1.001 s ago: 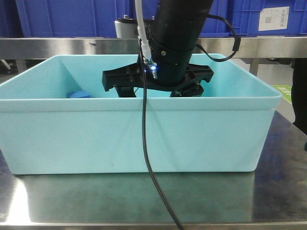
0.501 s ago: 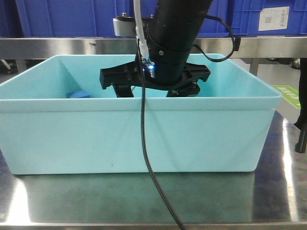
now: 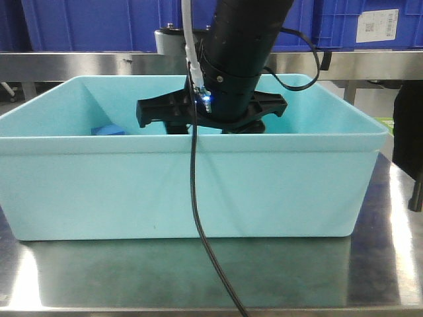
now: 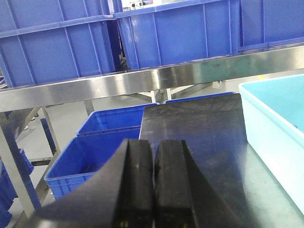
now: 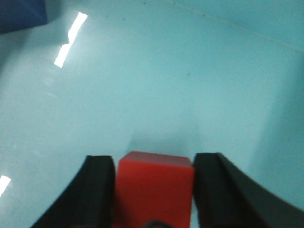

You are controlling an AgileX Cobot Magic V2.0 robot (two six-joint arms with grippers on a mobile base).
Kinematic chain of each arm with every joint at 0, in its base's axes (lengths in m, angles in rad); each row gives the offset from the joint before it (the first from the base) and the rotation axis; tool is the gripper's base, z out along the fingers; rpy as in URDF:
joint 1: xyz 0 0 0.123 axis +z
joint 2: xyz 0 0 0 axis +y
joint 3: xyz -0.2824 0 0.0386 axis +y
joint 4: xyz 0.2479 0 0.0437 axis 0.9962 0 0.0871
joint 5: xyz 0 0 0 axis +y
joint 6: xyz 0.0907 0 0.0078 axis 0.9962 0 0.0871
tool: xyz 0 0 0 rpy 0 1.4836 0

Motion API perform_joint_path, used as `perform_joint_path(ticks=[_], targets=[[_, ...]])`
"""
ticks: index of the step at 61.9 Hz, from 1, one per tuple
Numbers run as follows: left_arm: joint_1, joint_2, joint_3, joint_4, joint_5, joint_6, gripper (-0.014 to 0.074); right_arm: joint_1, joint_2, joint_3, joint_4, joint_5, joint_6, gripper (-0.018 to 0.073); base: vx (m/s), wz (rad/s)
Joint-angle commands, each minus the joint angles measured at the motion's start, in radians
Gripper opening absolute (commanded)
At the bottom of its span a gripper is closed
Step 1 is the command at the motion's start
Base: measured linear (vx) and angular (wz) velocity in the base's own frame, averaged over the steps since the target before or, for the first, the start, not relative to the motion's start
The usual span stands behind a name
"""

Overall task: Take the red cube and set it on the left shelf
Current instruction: 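Lower the right gripper around the red cube and close it, then lift the red cube out of the bin with the right gripper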

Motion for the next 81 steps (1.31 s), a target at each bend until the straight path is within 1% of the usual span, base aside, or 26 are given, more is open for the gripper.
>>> perform_joint_path(ticks=[1, 7, 11, 23, 32, 42, 47, 58, 81], targets=[[-0.005, 0.004, 0.022, -0.005, -0.090, 0.001, 0.0106, -0.001, -0.056, -0.036, -0.008, -0.065, -0.005, 0.0218, 0.00, 0.00], [-0.005, 0.004, 0.022, -0.005, -0.090, 0.001, 0.0106, -0.001, -0.064, -0.039, -0.008, -0.085, -0.005, 0.0038, 0.00, 0.00], [-0.005, 0.004, 0.022, -0.005, -0.090, 0.001, 0.0106, -0.001, -0.078, -0.039, -0.008, -0.108, -0.005, 0.0071, 0.00, 0.00], [-0.005, 0.004, 0.022, -0.005, -0.090, 0.001, 0.0106, -0.001, -0.157, -0.039, -0.022, -0.205, -0.005, 0.0057, 0.00, 0.00], [-0.005, 0.004, 0.022, -0.005, -0.090, 0.001, 0.0106, -0.001, -0.239, -0.037, -0.075, -0.269, -0.005, 0.0057, 0.00, 0.00], [-0.005, 0.004, 0.022, -0.005, -0.090, 0.001, 0.0106, -0.012, -0.324, -0.031, -0.150, -0.284, -0.005, 0.0057, 0.00, 0.00], [-0.005, 0.004, 0.022, -0.005, -0.090, 0.001, 0.0106, -0.036, -0.376, -0.011, -0.170, -0.291, -0.005, 0.0057, 0.00, 0.00], [-0.005, 0.004, 0.022, -0.005, -0.090, 0.001, 0.0106, -0.110, -0.467, 0.066, -0.170, -0.296, -0.005, 0.0057, 0.00, 0.00], [-0.005, 0.004, 0.022, -0.005, -0.090, 0.001, 0.0106, -0.256, -0.703, 0.308, -0.171, -0.359, -0.005, 0.0057, 0.00, 0.00]])
